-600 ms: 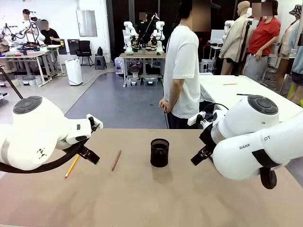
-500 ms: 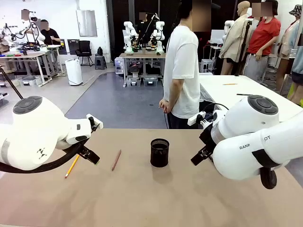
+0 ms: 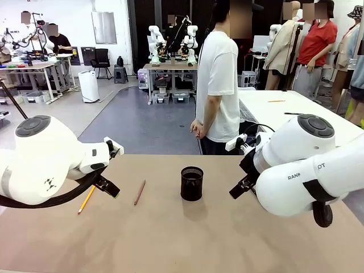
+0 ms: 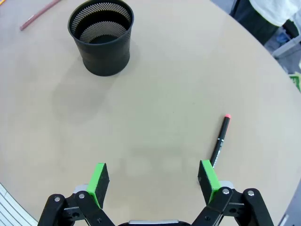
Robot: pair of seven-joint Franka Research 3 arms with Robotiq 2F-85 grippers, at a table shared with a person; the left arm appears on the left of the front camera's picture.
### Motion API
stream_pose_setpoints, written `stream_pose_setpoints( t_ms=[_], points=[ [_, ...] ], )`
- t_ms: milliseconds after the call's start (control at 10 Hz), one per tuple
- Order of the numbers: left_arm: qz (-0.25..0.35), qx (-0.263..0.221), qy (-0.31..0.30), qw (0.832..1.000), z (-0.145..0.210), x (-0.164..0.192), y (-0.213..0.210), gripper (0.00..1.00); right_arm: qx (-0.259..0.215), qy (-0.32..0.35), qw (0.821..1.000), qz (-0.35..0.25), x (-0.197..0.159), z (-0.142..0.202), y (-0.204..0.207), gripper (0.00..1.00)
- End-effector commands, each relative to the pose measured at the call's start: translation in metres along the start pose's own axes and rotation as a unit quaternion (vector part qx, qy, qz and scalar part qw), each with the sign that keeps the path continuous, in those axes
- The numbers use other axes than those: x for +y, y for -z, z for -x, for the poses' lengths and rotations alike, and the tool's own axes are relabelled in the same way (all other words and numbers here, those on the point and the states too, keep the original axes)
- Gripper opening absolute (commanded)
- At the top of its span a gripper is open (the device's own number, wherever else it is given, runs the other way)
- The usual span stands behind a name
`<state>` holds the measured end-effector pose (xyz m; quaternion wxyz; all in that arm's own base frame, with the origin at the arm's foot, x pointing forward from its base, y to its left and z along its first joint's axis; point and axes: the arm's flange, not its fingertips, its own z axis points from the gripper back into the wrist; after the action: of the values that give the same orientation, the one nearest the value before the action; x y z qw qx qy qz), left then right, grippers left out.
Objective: Place the pens into the pen holder.
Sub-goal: Pick up a writing instrument from the table and place it into the Pen holder.
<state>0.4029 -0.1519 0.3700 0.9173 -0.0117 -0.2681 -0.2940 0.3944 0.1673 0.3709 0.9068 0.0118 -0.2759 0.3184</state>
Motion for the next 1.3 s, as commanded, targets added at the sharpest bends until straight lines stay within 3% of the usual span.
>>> stream_pose_setpoints(
  t_ms=[0,1200],
  points=[
    [0.0,0.0,0.0,1.0,0.0,0.0001,-0.0002,1.0,0.0,0.0,1.0,0.0,-0.0001,0.0,0.0,1.0],
    [0.0,0.0,0.0,1.0,0.0,-0.0001,0.0,1.0,0.0,0.0,1.0,0.0,0.0,0.0,0.0,1.0]
  ],
)
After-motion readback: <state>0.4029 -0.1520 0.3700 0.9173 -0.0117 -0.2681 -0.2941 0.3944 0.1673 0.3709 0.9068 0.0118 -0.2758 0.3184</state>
